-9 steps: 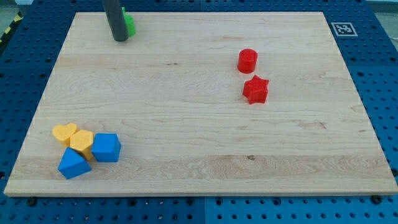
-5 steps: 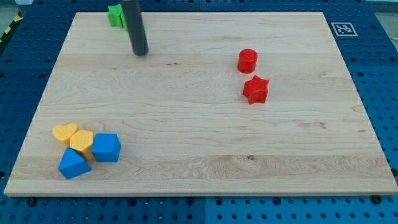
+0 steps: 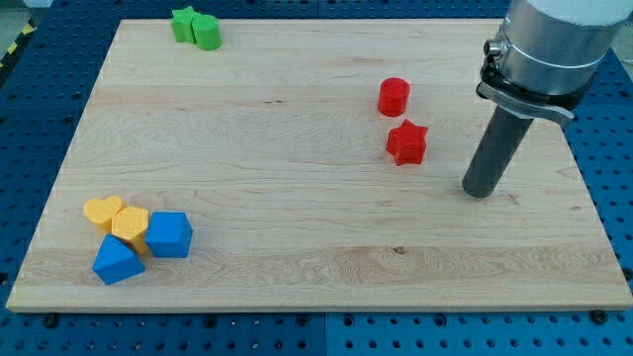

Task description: Push the red star up a bit

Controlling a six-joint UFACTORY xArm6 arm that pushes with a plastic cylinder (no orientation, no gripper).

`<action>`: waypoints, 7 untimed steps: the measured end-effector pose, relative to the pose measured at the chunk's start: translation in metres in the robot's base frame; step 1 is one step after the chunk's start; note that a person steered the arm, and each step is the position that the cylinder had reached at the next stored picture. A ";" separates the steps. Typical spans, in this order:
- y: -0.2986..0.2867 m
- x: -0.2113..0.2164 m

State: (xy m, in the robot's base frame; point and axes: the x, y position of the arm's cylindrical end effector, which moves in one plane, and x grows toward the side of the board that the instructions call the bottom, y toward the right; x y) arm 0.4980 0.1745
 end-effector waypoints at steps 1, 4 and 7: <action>-0.011 -0.011; -0.088 -0.041; -0.081 -0.053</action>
